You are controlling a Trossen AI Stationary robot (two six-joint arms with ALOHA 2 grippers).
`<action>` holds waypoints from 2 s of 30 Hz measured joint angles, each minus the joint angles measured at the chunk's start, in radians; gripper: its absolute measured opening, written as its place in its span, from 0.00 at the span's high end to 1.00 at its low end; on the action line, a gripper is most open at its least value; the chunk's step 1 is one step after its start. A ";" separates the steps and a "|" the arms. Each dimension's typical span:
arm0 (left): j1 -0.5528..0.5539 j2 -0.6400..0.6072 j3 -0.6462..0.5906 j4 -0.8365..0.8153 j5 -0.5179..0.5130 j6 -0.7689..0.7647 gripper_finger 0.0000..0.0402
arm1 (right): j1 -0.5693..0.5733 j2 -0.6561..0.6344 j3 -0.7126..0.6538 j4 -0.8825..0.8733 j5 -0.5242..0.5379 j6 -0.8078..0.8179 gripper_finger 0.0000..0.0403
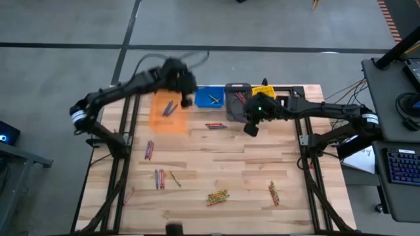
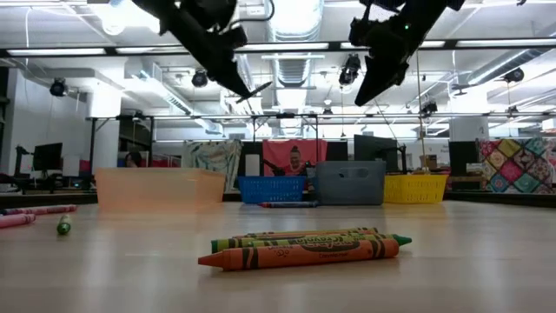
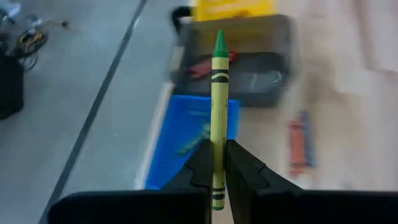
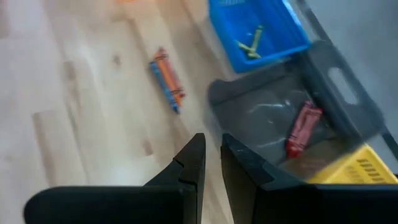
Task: Sort crayons
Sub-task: Put the green crayon into the blue bin
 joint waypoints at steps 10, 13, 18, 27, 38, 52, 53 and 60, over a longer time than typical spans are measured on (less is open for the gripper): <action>0.114 0.366 0.271 -0.088 0.125 0.043 1.00 | -0.078 0.000 -0.009 0.002 -0.001 0.049 0.89; 0.102 0.443 0.316 -0.126 0.125 0.043 1.00 | -0.078 0.000 -0.010 0.002 -0.001 0.061 0.89; 0.096 0.560 0.405 -0.173 0.122 -0.013 1.00 | -0.078 0.000 -0.011 0.002 0.000 0.110 0.89; 0.097 0.662 0.545 -0.271 0.080 -0.013 1.00 | -0.078 0.000 -0.011 0.001 0.000 0.157 0.89; 0.097 0.667 0.548 -0.272 0.077 -0.015 1.00 | -0.078 0.001 -0.012 0.022 0.008 0.143 0.89; 0.094 0.667 0.538 -0.334 0.077 -0.053 1.00 | -0.078 0.001 -0.031 0.020 0.008 0.135 0.89; 0.094 0.667 0.535 -0.349 0.077 -0.062 1.00 | -0.078 0.001 -0.034 0.020 0.008 0.135 0.89; 0.089 0.667 0.519 -0.406 0.076 -0.084 0.97 | -0.078 0.001 -0.045 0.035 0.008 0.135 0.89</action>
